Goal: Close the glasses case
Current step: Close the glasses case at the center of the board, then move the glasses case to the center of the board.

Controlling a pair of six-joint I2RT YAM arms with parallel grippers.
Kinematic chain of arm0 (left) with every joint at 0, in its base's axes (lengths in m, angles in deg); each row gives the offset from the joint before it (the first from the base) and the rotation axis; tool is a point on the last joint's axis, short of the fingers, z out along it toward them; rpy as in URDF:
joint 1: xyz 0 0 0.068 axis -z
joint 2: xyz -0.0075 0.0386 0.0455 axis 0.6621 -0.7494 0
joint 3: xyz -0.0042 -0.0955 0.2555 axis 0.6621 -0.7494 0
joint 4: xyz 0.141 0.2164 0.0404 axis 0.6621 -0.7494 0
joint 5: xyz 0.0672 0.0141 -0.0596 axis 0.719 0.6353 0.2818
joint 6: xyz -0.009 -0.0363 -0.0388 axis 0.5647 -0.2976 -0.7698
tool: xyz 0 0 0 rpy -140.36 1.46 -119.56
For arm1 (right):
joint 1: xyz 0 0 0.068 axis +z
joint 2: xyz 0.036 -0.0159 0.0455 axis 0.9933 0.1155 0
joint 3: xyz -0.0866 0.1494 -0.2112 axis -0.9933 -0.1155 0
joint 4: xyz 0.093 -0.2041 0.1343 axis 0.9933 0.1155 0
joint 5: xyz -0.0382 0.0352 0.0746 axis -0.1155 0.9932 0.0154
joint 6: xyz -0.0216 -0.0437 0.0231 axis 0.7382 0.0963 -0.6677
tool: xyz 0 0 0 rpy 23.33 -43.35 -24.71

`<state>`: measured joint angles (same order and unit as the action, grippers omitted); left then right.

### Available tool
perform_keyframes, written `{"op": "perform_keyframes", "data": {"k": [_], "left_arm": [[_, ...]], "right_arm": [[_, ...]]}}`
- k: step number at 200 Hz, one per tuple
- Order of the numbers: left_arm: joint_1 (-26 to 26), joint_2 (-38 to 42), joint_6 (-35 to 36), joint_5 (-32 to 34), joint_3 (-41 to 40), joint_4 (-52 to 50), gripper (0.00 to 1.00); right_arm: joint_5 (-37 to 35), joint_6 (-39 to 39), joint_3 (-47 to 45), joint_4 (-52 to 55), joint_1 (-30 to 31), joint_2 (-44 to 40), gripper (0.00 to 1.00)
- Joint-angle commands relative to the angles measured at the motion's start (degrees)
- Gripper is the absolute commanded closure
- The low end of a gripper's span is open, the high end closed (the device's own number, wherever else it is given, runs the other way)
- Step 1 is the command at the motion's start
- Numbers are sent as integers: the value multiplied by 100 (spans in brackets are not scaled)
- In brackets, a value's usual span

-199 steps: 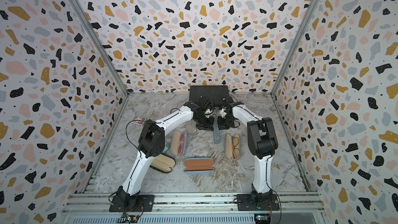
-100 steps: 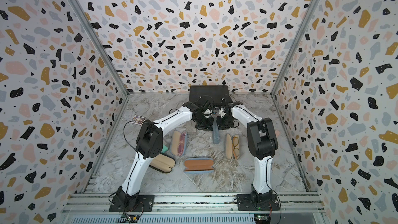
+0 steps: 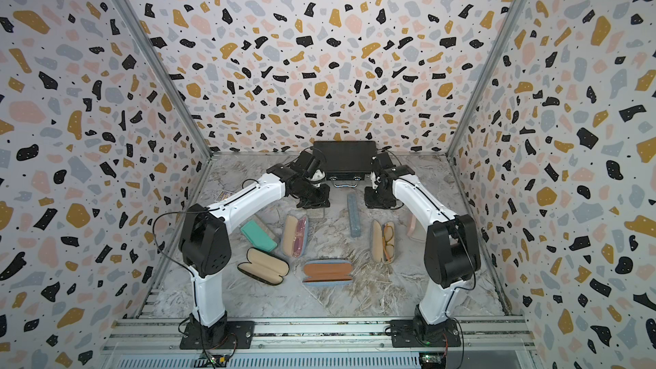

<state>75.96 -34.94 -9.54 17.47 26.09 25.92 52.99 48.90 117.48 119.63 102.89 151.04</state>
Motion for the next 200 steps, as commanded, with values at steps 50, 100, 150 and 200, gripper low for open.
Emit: {"op": "perform_keyframes", "data": {"k": [50,100,150,200], "left_arm": [[-110,1387,-43,310,-1194,308,95],[-206,1973,-179,397,-1805,413,93],[-367,2291,-230,416,-2166,466,92],[-409,2334,-267,340,-2346,589,92]], "right_arm": [[-454,-407,-1438,781,91,-1454,59],[-365,-490,-1446,820,304,-1587,53],[-339,-674,-1522,798,620,-1306,51],[-287,-832,-1480,659,808,-827,51]]}}
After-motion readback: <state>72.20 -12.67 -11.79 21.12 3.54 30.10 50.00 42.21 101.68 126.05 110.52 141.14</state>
